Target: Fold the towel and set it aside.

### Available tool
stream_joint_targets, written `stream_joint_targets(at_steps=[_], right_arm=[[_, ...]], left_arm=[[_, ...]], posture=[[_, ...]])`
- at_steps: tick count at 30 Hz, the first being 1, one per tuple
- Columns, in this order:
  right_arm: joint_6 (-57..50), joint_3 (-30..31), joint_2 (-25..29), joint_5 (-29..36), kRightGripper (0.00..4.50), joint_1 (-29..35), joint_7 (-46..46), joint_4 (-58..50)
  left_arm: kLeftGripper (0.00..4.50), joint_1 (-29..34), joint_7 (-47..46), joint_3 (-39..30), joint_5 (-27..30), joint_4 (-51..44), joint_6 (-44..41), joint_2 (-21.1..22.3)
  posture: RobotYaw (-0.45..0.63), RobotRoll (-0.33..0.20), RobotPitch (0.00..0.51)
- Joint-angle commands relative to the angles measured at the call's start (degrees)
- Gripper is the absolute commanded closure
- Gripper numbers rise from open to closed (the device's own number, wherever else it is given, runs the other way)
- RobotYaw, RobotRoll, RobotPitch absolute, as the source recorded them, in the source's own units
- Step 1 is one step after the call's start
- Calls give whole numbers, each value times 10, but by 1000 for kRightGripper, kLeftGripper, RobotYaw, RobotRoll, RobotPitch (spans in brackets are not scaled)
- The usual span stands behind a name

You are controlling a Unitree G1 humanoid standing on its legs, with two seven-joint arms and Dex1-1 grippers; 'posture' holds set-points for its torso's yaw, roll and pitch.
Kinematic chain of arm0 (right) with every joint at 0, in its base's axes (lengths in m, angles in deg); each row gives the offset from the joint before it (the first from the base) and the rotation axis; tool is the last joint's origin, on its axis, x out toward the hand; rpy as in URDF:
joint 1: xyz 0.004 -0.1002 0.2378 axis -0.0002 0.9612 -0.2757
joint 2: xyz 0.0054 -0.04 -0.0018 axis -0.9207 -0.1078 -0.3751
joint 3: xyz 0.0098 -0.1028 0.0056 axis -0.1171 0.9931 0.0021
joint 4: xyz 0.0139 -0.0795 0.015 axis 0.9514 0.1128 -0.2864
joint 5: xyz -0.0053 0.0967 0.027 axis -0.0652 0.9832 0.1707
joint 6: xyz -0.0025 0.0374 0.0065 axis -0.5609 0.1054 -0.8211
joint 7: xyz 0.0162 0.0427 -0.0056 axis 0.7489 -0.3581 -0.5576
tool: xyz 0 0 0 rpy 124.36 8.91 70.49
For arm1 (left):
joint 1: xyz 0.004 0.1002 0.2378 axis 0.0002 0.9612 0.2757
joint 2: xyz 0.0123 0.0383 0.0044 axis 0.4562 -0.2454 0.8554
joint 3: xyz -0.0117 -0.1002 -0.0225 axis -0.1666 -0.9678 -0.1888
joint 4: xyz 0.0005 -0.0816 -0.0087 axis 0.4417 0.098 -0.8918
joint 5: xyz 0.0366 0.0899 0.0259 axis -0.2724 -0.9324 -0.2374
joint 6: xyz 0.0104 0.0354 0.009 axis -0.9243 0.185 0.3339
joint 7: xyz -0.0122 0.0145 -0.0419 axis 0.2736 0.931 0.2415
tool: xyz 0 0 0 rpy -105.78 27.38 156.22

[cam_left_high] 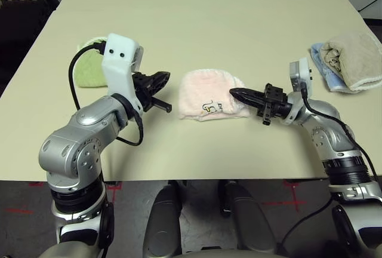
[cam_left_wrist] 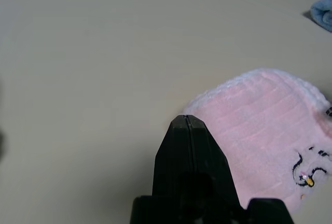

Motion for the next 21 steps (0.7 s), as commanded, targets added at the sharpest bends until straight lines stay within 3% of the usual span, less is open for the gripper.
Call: stream_joint_targets(at_steps=[1,9,16,21], right_arm=[[21,5,10,-15,4500,12,11,23],[51,-6,17,-27,4500,-1,16,55],[22,-29,3,15,4500,-67,5,47],[-21,-14,-24,41,4500,-65,-3,-10]], left_arm=[[4461,-8,1,5,12,1,6,-5],[4461,-26,-3,10,22,2,6,-22],[4461,-56,16,2,66,-11,-2,-21],[4461,-47,32,4,109,-22,-17,-14]], posture=[[-23,0,237],[-28,0,237],[-40,0,234],[-42,0,231]])
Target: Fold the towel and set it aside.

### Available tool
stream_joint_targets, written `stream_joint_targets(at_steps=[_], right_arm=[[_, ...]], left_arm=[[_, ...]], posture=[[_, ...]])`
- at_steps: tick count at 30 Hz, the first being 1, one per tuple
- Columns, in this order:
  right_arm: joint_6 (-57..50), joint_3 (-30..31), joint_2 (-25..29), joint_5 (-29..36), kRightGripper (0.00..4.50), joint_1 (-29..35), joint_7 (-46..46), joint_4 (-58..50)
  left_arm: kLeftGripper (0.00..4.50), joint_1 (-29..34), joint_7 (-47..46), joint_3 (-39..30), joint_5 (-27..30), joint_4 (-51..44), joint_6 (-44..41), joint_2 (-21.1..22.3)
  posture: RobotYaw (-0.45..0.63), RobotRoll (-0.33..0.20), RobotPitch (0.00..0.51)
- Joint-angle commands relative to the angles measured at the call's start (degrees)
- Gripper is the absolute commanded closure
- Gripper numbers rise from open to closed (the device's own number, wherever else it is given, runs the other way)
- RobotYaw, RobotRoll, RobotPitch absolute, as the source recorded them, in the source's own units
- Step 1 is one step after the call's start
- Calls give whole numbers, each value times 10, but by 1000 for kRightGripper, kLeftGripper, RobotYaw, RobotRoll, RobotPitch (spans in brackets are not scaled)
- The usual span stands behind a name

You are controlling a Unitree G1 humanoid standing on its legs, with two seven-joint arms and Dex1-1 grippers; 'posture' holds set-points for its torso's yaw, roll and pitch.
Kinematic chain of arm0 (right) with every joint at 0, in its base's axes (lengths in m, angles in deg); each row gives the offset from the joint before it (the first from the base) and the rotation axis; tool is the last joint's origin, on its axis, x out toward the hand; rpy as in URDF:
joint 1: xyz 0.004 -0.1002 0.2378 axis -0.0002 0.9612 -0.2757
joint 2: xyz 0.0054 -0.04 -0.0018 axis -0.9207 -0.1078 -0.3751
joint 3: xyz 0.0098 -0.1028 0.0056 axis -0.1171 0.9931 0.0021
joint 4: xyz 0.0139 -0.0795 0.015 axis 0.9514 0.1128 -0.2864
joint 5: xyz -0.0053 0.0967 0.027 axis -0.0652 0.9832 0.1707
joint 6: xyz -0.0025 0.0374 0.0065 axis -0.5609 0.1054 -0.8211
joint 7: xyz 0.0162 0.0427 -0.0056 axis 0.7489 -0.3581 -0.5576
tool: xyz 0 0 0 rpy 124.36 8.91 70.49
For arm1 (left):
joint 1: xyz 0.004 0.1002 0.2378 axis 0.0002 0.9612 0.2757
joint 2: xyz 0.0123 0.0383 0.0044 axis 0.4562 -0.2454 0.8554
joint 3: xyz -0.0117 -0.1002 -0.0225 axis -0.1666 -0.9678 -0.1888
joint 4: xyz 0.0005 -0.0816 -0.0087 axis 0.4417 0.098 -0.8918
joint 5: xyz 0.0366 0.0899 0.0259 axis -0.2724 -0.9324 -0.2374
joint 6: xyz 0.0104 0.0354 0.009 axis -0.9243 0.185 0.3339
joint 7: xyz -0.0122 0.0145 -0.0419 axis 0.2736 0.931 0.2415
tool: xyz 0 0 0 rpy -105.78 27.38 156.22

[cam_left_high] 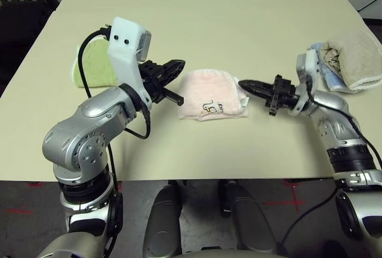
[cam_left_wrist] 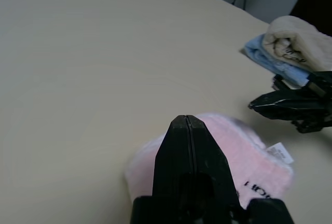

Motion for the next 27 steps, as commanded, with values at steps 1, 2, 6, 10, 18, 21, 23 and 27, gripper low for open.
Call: stream_joint_targets(at_steps=[1,2,6,10,18,21,23,27], right_arm=[[-26,17,-13,15,4500,18,-2,-46],[-29,22,-18,13,4500,24,-2,-53],[-28,38,-23,7,4500,49,4,-65],[-21,45,-14,-1,4500,59,12,-55],[9,45,11,-30,4500,66,24,-3],[18,45,15,-37,4500,68,26,8],[27,47,16,-45,4500,70,25,16],[37,45,17,-51,4500,72,23,23]], left_arm=[[4461,21,17,8,30,-21,-15,15],[4461,31,20,10,35,-22,-15,19],[4461,63,25,12,48,-26,-11,35],[4461,99,28,13,53,-25,0,47],[4461,137,41,58,18,27,76,49],[4461,131,50,92,-4,56,116,48],[4461,115,61,118,-16,78,140,43],[4461,109,74,149,-34,105,171,42]], posture=[[-42,0,231],[-42,0,231],[-20,0,230],[-16,0,234],[-26,0,242],[-38,0,246],[-46,0,246],[-60,0,246]])
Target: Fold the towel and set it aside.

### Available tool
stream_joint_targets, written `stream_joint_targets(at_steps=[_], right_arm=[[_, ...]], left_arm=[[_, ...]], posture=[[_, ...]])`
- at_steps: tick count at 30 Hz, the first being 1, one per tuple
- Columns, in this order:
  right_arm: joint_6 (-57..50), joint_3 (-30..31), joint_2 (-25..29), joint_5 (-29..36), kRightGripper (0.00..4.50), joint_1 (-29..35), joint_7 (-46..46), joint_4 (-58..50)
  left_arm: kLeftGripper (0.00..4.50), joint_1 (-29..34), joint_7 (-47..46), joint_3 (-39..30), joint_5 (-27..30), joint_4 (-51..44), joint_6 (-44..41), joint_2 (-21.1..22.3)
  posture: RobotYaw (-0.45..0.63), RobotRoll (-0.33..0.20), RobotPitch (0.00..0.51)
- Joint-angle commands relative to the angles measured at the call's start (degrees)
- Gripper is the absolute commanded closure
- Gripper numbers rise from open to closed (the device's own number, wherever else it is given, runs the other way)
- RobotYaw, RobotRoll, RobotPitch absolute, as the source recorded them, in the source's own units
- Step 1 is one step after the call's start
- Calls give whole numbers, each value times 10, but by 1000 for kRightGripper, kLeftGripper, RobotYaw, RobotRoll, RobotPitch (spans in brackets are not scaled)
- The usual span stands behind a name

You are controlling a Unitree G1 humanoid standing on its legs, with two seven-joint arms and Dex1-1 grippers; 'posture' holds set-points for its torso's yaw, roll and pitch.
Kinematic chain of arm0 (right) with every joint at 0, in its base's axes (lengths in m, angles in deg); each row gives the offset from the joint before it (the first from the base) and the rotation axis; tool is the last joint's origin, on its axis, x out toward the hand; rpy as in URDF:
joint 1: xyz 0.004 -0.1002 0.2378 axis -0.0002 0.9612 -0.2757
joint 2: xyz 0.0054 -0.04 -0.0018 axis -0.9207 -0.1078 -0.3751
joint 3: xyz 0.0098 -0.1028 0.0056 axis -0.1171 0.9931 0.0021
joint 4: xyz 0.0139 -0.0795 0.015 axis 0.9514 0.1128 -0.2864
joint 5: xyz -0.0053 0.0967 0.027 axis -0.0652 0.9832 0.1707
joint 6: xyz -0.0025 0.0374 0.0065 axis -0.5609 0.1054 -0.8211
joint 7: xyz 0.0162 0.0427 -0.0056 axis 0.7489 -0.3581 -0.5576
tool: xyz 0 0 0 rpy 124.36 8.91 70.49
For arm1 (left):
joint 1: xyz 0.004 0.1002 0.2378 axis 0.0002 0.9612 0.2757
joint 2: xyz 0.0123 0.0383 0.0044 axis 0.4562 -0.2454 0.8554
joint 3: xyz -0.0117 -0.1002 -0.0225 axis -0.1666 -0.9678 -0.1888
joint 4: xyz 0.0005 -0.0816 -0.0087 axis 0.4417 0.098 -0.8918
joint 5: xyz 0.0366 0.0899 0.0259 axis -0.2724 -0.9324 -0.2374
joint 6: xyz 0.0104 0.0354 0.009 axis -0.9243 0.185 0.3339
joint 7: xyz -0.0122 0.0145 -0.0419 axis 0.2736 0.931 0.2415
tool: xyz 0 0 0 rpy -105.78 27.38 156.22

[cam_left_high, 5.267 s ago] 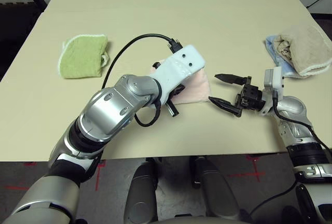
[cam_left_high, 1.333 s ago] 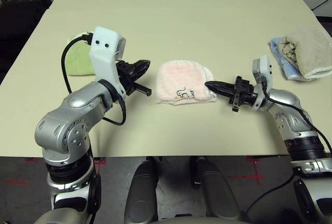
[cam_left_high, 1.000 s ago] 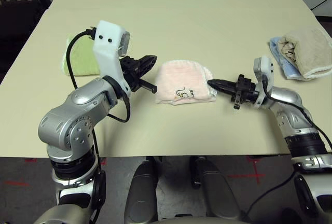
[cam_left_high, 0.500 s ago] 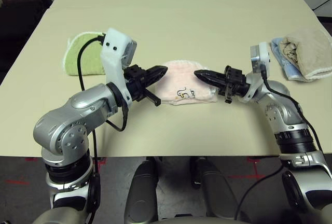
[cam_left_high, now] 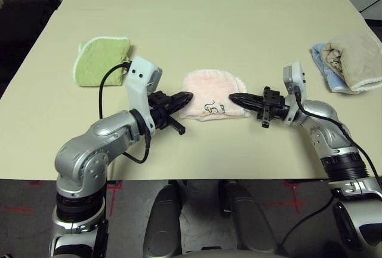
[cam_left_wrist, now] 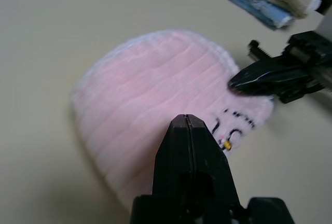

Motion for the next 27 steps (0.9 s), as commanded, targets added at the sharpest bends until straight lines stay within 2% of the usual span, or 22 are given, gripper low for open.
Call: stream_joint_targets(at_steps=[1,11,23,27], right_arm=[[12,0,7,-8,4500,13,4,8],[17,7,7,-20,4500,16,0,14],[50,15,7,-49,4500,23,5,60],[56,7,-2,-42,4500,12,-7,65]], left_arm=[[4461,6,13,25,-18,20,26,-1],[4461,38,36,61,-67,69,80,6],[4461,28,33,76,-95,105,104,-20],[4461,24,38,72,-102,102,103,-12]], posture=[[-62,0,246],[-82,0,263],[-71,0,263],[-72,0,256]])
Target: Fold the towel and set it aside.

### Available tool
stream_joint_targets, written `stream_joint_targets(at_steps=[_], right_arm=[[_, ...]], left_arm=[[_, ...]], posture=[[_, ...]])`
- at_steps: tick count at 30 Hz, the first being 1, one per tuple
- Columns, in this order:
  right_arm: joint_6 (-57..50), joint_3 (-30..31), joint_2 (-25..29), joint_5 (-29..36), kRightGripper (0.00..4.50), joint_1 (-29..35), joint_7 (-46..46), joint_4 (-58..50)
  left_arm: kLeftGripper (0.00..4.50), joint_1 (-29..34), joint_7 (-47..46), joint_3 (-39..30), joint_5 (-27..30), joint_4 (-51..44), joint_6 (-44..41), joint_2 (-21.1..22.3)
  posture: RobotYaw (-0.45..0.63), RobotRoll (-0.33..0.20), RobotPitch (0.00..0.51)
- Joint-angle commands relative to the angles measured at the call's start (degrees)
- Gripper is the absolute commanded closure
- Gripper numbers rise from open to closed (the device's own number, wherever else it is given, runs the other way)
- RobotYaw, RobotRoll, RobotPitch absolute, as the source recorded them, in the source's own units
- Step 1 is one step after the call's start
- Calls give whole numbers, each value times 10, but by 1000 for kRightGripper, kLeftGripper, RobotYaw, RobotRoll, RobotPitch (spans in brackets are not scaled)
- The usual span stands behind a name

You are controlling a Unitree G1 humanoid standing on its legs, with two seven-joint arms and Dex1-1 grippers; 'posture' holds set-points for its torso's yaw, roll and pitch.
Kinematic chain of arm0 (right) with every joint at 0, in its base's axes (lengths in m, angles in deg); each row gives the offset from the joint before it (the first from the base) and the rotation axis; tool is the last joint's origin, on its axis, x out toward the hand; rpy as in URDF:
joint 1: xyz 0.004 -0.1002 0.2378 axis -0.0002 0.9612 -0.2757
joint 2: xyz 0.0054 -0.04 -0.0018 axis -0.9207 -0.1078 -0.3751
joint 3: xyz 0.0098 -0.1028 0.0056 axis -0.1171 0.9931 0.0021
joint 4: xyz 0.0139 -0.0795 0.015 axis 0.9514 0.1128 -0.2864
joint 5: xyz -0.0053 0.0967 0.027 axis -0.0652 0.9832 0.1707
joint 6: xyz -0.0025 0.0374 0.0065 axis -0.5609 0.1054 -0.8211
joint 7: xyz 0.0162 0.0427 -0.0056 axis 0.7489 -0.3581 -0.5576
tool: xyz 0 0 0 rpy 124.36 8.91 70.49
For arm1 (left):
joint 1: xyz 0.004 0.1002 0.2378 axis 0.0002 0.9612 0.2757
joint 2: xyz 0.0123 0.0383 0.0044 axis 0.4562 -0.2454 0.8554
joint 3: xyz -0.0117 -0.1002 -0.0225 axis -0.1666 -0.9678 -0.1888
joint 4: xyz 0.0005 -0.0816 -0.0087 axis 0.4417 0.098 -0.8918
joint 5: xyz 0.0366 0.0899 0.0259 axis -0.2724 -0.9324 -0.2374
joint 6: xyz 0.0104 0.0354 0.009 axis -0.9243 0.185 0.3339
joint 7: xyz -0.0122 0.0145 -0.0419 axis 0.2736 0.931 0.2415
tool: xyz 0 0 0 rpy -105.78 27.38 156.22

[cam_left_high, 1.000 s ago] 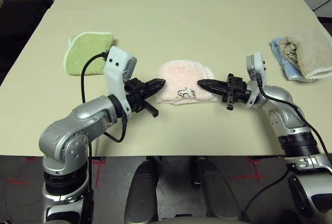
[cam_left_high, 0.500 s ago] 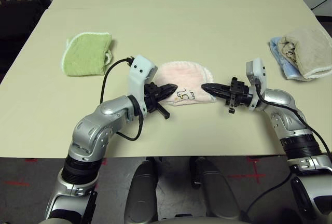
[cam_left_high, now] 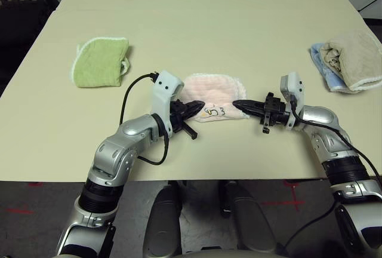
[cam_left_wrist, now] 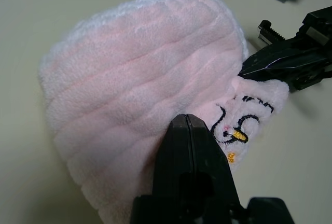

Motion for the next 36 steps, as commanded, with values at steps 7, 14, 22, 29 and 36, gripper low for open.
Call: stream_joint_targets(at_steps=[7,14,22,29,36], right_arm=[[-62,-44,7,52,4500,-56,-17,-24],[-62,-41,-19,51,4500,-106,-25,-4],[-10,-8,-56,-1,4500,-104,-28,62],[21,6,-46,-38,4500,-80,-35,103],[30,2,-28,-46,4500,-59,-32,109]], left_arm=[[4461,-27,14,-51,37,-77,-63,51],[4461,-88,24,-79,56,-66,-80,71],[4461,-102,49,-36,-3,49,3,57],[4461,-99,52,-16,-28,109,47,20],[4461,-74,50,-5,-35,96,45,8]], posture=[[-80,0,244],[-81,0,235],[-70,0,245],[-75,0,265],[-77,0,273]])
